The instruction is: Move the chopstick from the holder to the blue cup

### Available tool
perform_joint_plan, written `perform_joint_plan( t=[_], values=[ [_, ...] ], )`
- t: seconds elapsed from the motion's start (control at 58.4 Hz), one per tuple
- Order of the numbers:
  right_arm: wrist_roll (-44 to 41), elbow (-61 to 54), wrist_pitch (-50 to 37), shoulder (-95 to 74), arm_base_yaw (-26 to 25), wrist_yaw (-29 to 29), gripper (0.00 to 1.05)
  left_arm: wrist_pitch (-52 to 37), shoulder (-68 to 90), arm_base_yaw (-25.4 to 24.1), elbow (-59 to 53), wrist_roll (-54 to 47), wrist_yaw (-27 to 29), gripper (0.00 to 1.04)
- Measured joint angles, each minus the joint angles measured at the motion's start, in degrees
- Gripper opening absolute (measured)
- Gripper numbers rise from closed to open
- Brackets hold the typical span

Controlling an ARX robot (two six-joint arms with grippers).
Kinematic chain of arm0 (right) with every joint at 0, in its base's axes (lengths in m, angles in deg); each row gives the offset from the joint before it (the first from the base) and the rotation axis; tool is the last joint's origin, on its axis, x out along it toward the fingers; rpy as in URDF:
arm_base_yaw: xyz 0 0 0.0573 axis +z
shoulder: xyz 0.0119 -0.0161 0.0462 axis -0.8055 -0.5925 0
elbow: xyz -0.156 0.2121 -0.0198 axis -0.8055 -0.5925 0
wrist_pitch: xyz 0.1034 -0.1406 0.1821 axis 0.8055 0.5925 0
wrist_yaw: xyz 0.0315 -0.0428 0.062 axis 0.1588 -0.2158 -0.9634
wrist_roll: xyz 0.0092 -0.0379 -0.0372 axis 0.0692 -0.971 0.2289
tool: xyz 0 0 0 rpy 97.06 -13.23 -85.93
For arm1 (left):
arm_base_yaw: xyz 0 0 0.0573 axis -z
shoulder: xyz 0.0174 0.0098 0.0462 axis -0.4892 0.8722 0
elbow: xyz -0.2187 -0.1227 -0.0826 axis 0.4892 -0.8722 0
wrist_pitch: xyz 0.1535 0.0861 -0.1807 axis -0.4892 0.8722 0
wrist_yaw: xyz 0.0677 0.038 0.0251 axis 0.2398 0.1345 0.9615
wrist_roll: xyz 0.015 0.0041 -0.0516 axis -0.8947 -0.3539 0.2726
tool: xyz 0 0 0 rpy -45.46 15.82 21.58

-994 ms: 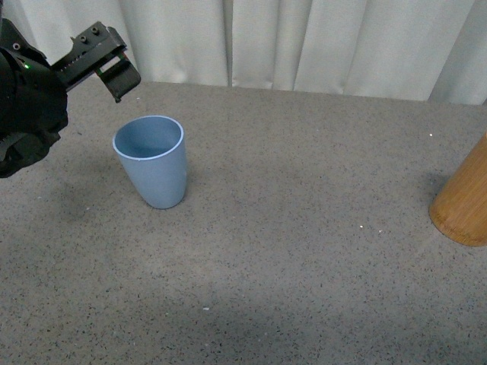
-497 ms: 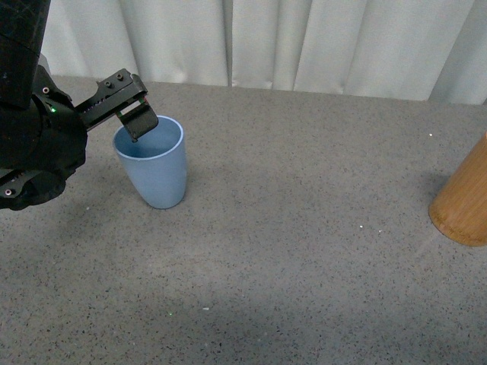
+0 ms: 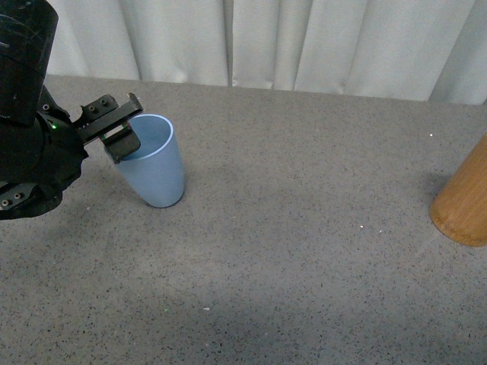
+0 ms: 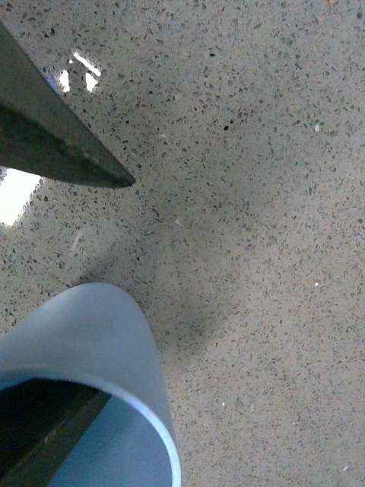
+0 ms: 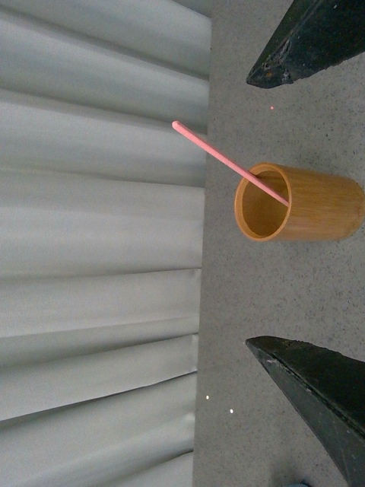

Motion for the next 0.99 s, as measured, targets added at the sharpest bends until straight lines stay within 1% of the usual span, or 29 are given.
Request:
perform_joint_plan(
  t=[0.12,0.154,0.257,0.343,0.36,0.651,0.805,0.994],
  values=[
    [0.0,0.0,0.0,0.0,0.0,0.0,0.95,-0.42,0.07,0.0,0.0,-0.07,0.52,0.41],
    [0.0,0.0,0.0,0.0,0.0,0.0,0.95,-0.42,0.07,0.02,0.0,-0.04,0.52,0.37],
    [0.0,0.0,0.0,0.0,0.0,0.0,0.95,-0.76,0.04,0.13,0.02,-0.04,-0.09,0.21],
    [0.0,0.0,0.0,0.0,0.0,0.0,0.95,-1.05,-0.22,0.26,0.02,-0.02,-0.61,0.04],
    [0.0,0.0,0.0,0.0,0.0,0.0,0.95,-1.11,-0.31,0.33,0.02,0.2,-0.92,0.03],
    [0.0,0.0,0.0,0.0,0.0,0.0,0.95,-2.25,-4.66,1.64,0.33,-3.34,-4.52,0.04],
    [0.0,0.0,0.0,0.0,0.0,0.0,0.95,0.52,-5.31,5.75,4.31,-9.86,-10.49,0.04],
    [0.0,0.0,0.0,0.0,0.0,0.0,0.95,5.57,-4.33,8.59,8.5,-17.42,-13.31,0.04]
  ],
)
